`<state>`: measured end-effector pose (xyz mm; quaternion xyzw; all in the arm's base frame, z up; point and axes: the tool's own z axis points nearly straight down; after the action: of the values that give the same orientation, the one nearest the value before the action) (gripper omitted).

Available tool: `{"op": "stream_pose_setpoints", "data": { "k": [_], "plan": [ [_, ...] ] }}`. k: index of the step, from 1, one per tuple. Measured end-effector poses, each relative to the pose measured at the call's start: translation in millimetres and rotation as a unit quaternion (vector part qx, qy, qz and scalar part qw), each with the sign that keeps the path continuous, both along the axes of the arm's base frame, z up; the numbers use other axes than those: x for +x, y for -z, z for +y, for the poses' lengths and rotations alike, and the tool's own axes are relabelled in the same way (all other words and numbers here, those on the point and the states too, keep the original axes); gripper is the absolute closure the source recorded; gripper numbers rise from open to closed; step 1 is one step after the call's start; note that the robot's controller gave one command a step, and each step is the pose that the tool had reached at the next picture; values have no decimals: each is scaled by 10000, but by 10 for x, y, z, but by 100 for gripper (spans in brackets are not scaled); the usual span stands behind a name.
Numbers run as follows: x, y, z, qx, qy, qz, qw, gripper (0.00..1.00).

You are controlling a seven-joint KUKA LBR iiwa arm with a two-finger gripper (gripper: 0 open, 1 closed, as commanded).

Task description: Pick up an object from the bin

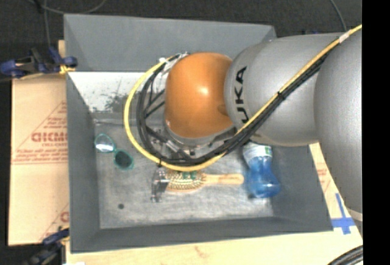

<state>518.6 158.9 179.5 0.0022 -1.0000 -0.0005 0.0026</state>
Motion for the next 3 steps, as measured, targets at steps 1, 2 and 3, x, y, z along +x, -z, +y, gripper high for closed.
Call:
{"op": "stream_pose_setpoints", "data": {
  "k": [1,2,3],
  "plan": [
    [18,-40,-7,7,18,-36,10000,0],
    [18,-40,-8,7,12,-37,10000,0],
    [-105,18,-314,7,-601,-48,9982,0]
  ]
}}
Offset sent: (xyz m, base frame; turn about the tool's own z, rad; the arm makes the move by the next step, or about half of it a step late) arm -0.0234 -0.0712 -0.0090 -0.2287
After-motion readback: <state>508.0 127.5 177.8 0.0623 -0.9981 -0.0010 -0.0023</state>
